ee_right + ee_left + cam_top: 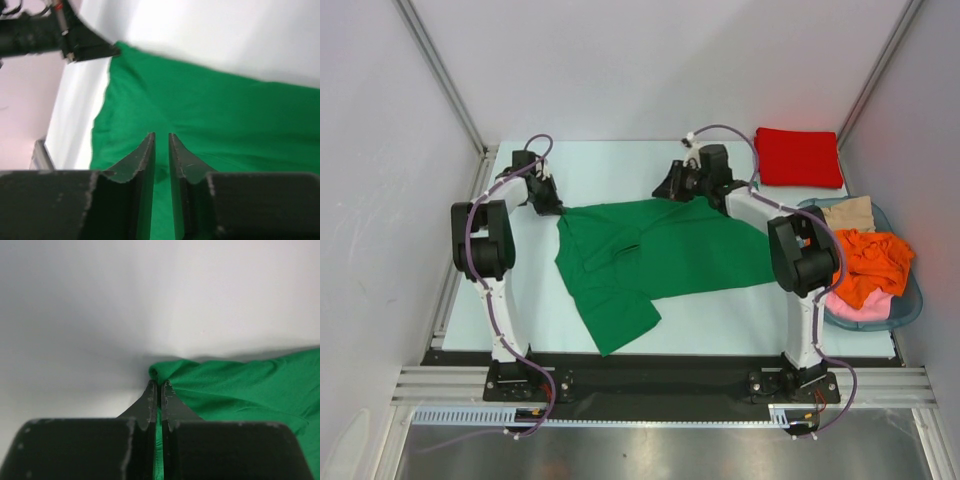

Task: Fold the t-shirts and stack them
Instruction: Fold the tshirt

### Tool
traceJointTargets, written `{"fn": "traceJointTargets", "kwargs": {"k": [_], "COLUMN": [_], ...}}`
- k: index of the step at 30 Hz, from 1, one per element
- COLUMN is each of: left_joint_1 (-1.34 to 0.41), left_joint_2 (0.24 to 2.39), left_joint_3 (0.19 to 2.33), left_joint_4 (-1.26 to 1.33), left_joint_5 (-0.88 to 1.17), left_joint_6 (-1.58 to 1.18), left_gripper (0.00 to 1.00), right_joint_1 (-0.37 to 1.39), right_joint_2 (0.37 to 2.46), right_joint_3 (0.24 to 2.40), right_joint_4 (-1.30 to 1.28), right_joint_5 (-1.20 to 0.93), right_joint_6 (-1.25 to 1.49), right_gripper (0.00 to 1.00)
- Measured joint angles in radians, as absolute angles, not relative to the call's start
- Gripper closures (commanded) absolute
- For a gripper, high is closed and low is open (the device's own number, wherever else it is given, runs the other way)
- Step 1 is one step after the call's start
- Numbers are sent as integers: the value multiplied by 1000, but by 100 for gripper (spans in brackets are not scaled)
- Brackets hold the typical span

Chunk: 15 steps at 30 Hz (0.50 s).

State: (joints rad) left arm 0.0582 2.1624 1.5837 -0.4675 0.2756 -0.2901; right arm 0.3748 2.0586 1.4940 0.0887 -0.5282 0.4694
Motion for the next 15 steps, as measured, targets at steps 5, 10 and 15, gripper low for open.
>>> {"fn": "traceJointTargets", "kwargs": {"k": [5, 10, 15], "left_joint_1": [59, 59, 64], "left_joint_2": [2161, 2161, 2161], "left_joint_3": [1583, 1584, 1586], "left_joint_4": [-466, -465, -465], "left_joint_5": [261, 244, 239], "left_joint_6": [-292, -296, -296], "left_gripper": [100, 100, 100], "right_joint_1": [468, 516, 542], "right_joint_2": [2112, 2189, 2217], "right_joint_3": [1497, 1499, 1494], "right_joint_4": [128, 136, 132], "right_joint_5": [-576, -614, -620], "right_joint_6": [514, 553, 566], "right_gripper": [85, 87, 88]}}
